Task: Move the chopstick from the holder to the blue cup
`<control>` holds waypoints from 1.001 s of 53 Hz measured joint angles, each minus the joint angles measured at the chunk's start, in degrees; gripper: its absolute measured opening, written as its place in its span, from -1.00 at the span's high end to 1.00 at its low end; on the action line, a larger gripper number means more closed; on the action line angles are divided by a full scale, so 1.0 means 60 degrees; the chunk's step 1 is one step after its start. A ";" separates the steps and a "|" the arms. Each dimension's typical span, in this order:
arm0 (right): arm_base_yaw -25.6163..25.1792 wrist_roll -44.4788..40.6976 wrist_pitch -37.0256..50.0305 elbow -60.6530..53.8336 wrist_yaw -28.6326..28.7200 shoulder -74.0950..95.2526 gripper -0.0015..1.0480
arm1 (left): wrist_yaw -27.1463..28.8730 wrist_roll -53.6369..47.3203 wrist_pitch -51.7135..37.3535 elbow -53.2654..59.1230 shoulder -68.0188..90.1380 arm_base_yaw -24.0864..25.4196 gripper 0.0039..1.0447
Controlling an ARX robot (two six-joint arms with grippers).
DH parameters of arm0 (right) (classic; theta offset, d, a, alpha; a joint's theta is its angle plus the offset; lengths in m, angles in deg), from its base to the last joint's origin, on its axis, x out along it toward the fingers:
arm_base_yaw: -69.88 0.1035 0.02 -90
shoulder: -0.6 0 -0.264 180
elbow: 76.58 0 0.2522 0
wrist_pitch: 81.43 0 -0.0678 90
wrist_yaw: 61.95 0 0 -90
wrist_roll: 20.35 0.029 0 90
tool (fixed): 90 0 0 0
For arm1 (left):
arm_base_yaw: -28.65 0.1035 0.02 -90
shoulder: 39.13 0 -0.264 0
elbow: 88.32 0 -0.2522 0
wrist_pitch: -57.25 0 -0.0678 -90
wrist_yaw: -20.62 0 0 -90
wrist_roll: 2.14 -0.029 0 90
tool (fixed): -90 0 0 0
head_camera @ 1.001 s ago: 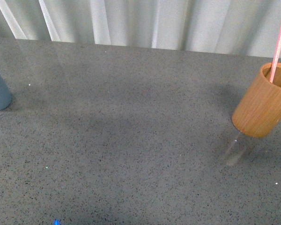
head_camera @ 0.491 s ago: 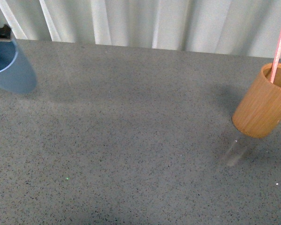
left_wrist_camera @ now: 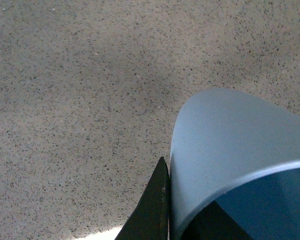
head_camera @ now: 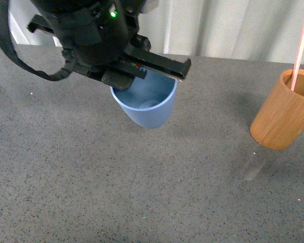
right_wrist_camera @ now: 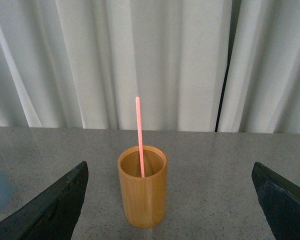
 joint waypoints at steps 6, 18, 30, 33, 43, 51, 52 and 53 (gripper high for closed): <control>0.0000 0.0000 0.0000 0.0000 0.0000 0.0000 -0.81 | 0.0339 -0.0131 0.0004 -0.0040 0.0379 -0.0240 0.94; 0.0000 0.0000 0.0000 0.0000 0.0000 0.0000 -0.81 | 0.0845 -0.0302 -0.0149 -0.0029 0.1228 -0.0572 0.94; 0.0000 0.0000 0.0000 0.0000 0.0000 0.0000 -0.81 | 0.0889 -0.0281 -0.0138 -0.0084 0.1534 -0.1038 0.94; 0.0000 0.0000 0.0000 0.0000 0.0000 0.0000 -0.81 | 0.0889 -0.0266 -0.0135 -0.0164 0.1588 -0.1126 0.94; 0.0000 0.0000 0.0000 0.0000 0.0000 0.0000 -0.81 | 0.0892 -0.0208 -0.0135 -0.0310 0.1698 -0.1311 0.94; 0.0000 0.0000 0.0000 0.0000 0.0000 0.0000 -0.81 | 0.0914 -0.0135 -0.0138 -0.0386 0.1814 -0.1417 0.94; 0.0000 0.0000 0.0000 0.0000 0.0000 0.0000 -0.81 | 0.0918 -0.0120 -0.0138 -0.0393 0.1825 -0.1424 0.94; 0.0000 0.0000 0.0000 0.0000 0.0000 0.0000 -0.81 | 0.0914 -0.0106 -0.0138 -0.0408 0.1843 -0.1432 0.94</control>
